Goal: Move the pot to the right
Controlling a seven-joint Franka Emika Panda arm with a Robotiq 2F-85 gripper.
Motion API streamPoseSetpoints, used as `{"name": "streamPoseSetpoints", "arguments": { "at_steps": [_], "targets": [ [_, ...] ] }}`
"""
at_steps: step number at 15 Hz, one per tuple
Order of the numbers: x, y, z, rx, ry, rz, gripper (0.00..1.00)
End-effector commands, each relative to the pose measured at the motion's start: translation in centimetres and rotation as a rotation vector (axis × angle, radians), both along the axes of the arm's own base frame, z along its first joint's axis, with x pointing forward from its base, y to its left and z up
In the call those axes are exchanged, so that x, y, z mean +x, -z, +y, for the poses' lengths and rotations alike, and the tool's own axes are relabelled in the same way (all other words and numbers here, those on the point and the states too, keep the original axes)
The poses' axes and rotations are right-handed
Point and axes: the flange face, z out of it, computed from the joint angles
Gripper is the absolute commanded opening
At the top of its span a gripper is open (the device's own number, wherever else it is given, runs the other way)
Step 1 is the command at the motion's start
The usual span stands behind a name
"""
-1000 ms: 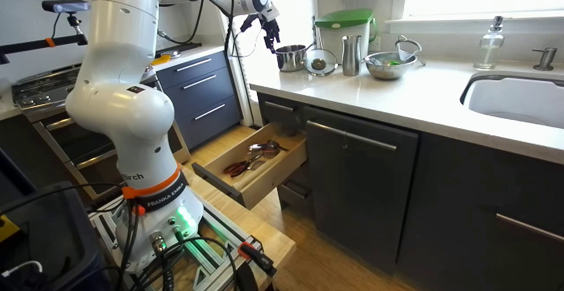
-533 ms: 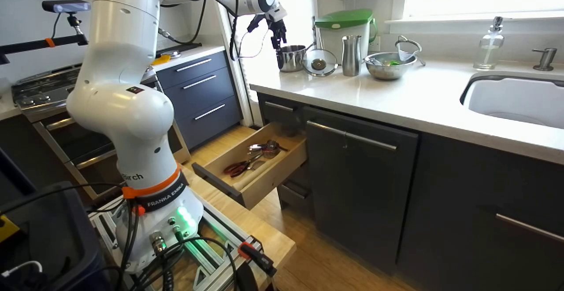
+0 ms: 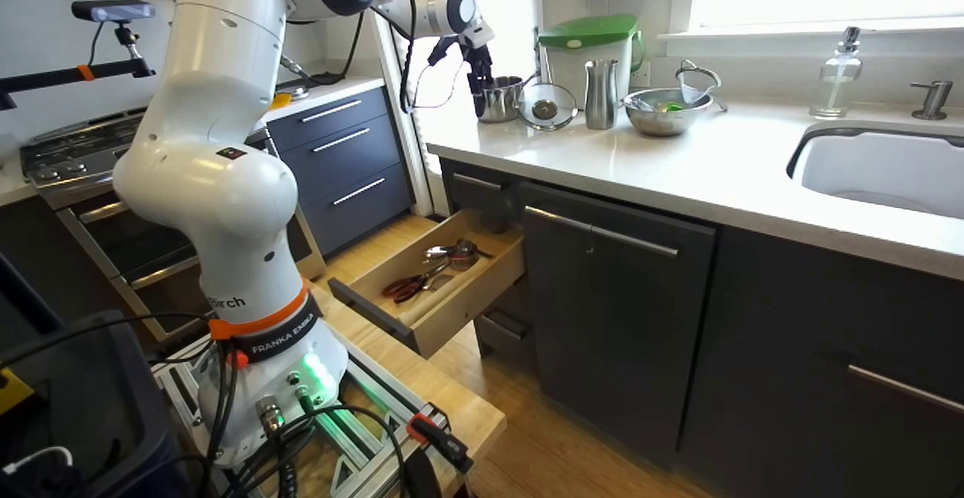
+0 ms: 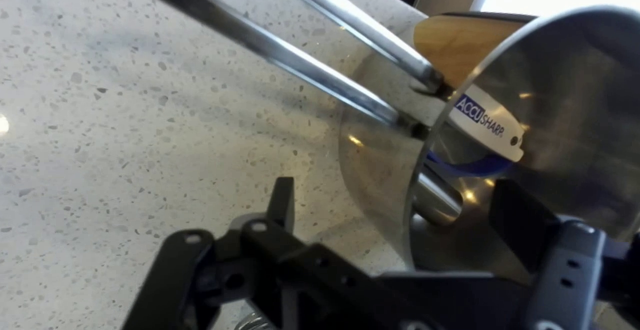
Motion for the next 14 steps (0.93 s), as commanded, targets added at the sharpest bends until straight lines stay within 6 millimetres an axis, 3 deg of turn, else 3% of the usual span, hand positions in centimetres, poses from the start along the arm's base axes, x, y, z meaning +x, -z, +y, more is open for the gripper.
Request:
{"name": "streamPoseSetpoints", "arguments": {
  "at_steps": [1,2,7,11,14],
  "targets": [
    [0.9,1.1,0.2,-0.007,-0.017,0.012,0.75],
    [1.0,1.5,0.1,-0.014,-0.021,0.021,0.74],
    [1.3,2.5,-0.1,-0.029,-0.016,0.06,0.35],
    [0.9,1.2,-1.0,-0.055,-0.004,0.12,0.04],
    [0.4,0.7,-1.7,-0.081,0.0,0.186,0.0]
  ]
}}
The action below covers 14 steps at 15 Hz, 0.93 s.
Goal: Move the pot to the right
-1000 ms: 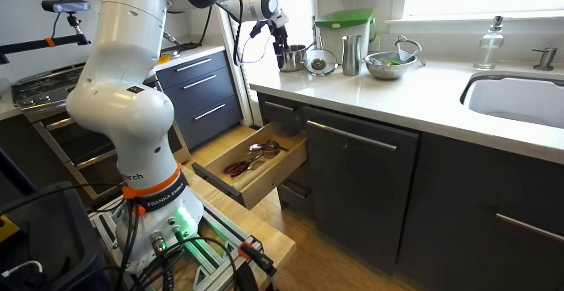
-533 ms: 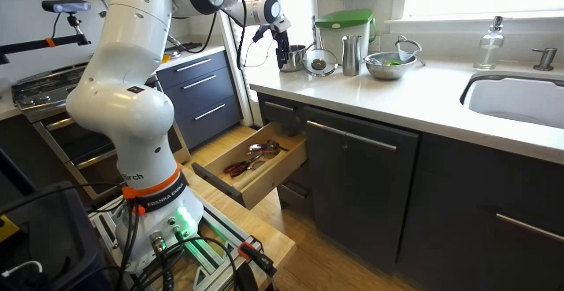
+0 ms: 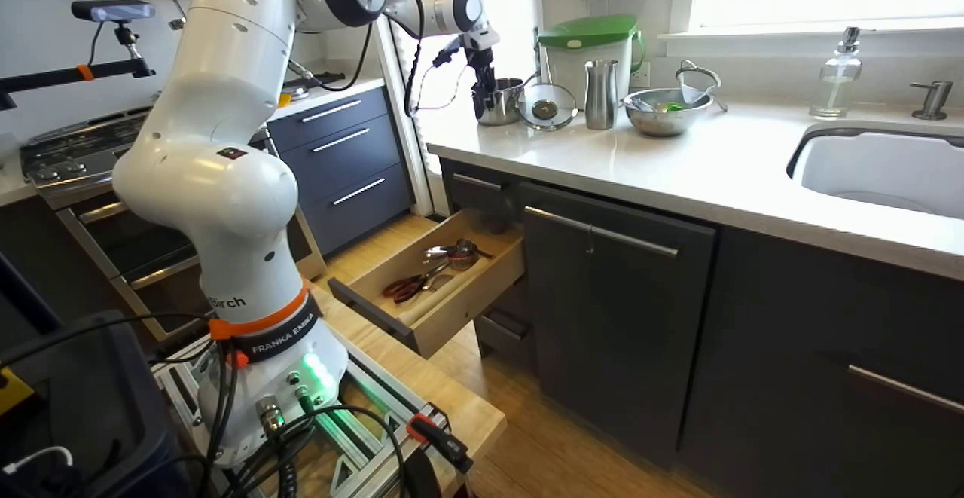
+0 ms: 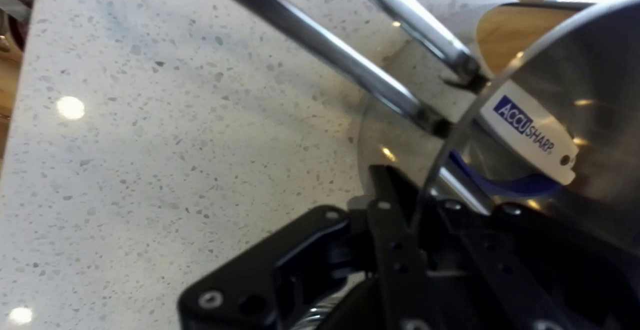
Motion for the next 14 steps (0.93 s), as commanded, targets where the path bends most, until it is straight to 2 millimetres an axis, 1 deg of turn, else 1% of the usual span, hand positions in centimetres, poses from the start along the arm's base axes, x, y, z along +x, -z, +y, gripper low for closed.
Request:
{"name": "streamPoseSetpoints", "arguments": {
  "at_steps": [1,3,5,7,9,12,14],
  "targets": [
    [-0.4,-0.7,-0.7,-0.023,0.001,0.07,0.01],
    [-0.4,-0.6,-0.8,-0.025,0.006,0.09,0.01],
    [-0.3,-1.0,-0.9,-0.018,0.013,0.082,0.01],
    [0.0,-1.9,-0.8,-0.005,0.025,0.042,0.01],
    [0.1,-3.2,-0.7,0.013,0.028,0.004,0.01],
    [0.3,-4.3,0.1,0.035,0.01,-0.029,0.01],
    [0.1,-5.0,0.7,0.051,-0.011,-0.028,0.01]
  ]
}}
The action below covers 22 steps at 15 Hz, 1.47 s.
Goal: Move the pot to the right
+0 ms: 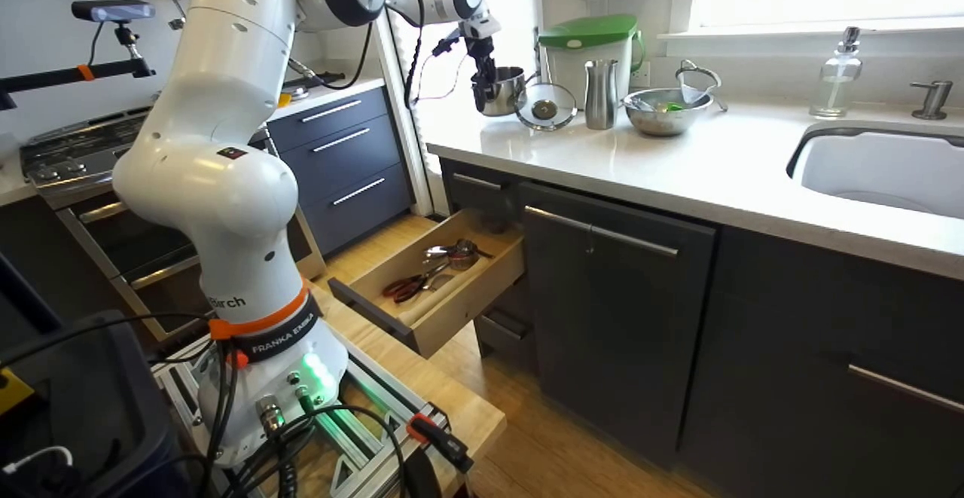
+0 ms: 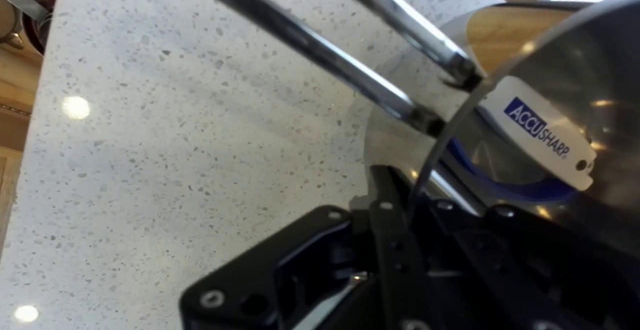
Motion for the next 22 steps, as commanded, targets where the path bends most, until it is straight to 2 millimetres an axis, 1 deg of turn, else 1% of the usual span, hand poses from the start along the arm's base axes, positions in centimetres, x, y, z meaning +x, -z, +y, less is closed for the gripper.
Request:
{"name": "streamPoseSetpoints", "arguments": {
  "at_steps": [1,3,6,8,11,13,16,18,22],
  "targets": [
    [-0.6,-2.9,1.2,0.057,-0.032,-0.025,0.01],
    [-1.3,-4.1,1.5,0.056,-0.04,-0.027,0.01],
    [-2.8,-5.9,0.8,0.042,-0.037,-0.021,0.01],
    [-4.0,-7.0,0.6,0.045,-0.047,-0.009,0.01],
    [-6.4,-8.1,0.6,0.063,-0.076,0.037,0.01],
    [-8.0,-8.6,0.5,0.051,-0.062,0.072,0.01],
    [-9.9,-8.5,-0.8,0.015,0.042,0.11,0.01],
    [-10.7,-7.7,-2.0,0.017,0.163,0.128,0.01],
    [-12.6,-7.0,-3.0,0.036,0.385,0.138,0.01]
  ]
}}
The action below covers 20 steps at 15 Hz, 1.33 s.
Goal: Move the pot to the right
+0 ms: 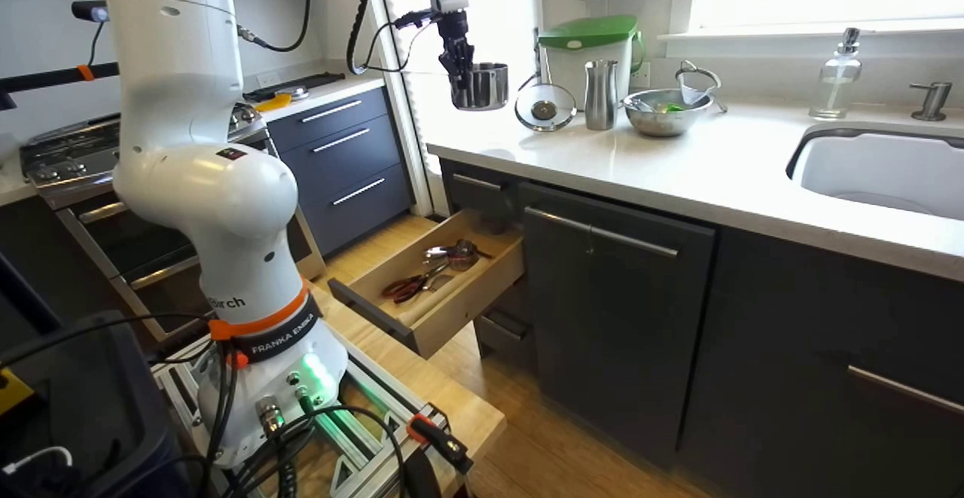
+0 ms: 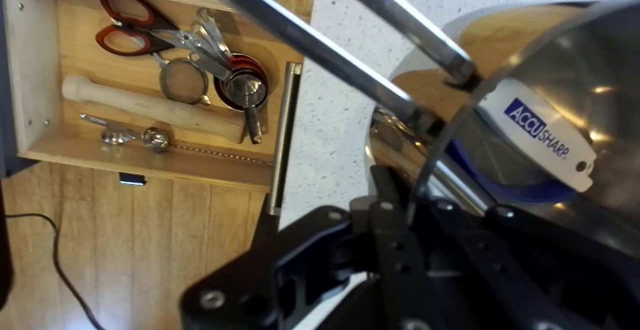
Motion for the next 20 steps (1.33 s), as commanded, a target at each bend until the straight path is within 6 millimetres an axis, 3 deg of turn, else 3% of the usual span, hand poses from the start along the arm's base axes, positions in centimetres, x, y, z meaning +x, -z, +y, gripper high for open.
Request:
{"name": "streamPoseSetpoints", "arguments": {
  "at_steps": [1,6,7,8,12,17,20],
  "targets": [
    [-2.9,-1.2,-1.2,0.006,0.196,-0.026,0.01],
    [-5.4,0.4,-4.7,-0.022,0.459,0.008,0.01],
    [-5.5,0.9,-5.0,0.006,0.486,0.023,0.01],
    [-4.1,1.4,-3.8,-0.026,0.409,0.048,0.05],
    [-4.8,2.3,-5.7,-0.032,0.48,0.054,0.01],
    [-5.9,3.8,-11.1,-0.083,0.642,0.084,0.01],
    [-5.5,3.8,-14.0,-0.101,0.718,0.036,0.01]
  ]
}}
